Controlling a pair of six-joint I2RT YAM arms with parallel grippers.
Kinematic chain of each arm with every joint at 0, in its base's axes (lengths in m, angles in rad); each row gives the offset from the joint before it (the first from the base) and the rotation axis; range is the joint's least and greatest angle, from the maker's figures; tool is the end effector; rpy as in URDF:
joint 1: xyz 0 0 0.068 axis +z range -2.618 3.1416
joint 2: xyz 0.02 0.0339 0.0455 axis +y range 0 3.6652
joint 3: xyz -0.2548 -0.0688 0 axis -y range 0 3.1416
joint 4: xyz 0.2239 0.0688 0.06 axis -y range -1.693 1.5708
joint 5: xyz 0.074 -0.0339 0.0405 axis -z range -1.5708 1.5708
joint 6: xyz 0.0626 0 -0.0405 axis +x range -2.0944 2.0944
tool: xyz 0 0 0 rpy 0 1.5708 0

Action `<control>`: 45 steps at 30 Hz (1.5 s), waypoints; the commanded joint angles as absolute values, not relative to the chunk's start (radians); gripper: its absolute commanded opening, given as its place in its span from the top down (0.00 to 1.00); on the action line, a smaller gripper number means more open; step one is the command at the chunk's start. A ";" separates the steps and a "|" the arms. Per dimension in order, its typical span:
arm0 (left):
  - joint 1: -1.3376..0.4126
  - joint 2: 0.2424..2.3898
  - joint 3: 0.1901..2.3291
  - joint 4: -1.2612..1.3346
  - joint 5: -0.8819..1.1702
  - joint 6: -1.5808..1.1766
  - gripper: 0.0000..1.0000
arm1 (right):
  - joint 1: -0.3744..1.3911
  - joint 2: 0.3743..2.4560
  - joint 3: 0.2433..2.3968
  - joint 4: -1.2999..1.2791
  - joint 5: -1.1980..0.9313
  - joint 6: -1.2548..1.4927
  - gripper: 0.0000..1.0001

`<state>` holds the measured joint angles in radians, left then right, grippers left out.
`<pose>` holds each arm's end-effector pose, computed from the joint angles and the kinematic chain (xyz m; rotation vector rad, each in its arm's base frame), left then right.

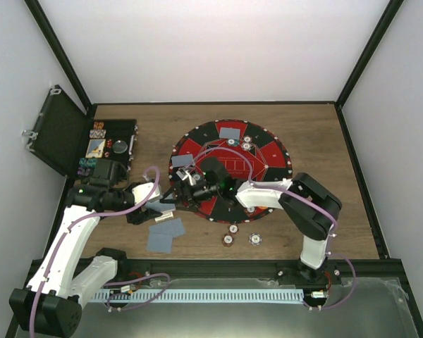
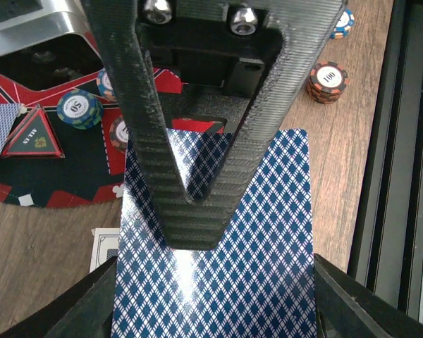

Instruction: Distribute texas hold em gaming equipment

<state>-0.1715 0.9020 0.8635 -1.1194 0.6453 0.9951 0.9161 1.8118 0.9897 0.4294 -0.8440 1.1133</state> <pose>0.1294 -0.0606 0.2512 1.4994 1.9593 -0.5477 0.1967 0.3331 0.1935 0.4704 -2.4086 -1.8911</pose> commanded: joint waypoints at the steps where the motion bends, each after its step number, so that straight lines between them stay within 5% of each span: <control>1: -0.170 0.902 0.887 -1.110 0.689 1.004 0.96 | 0.927 1.838 1.039 0.494 -0.878 1.140 0.10; 12: -0.170 0.903 0.885 -1.108 0.690 1.007 0.96 | 0.928 1.887 1.066 0.493 -0.915 1.135 0.18; 29: -0.170 0.913 0.891 -1.107 0.693 1.008 0.96 | 0.851 1.747 0.942 0.478 -0.905 1.117 0.46; 38: -0.170 0.919 0.894 -1.105 0.688 1.006 0.96 | 0.882 1.771 0.995 0.451 -0.898 1.102 0.42; 45: -0.170 0.916 0.886 -1.107 0.678 1.012 0.96 | 0.877 1.753 0.957 0.435 -0.896 1.086 0.48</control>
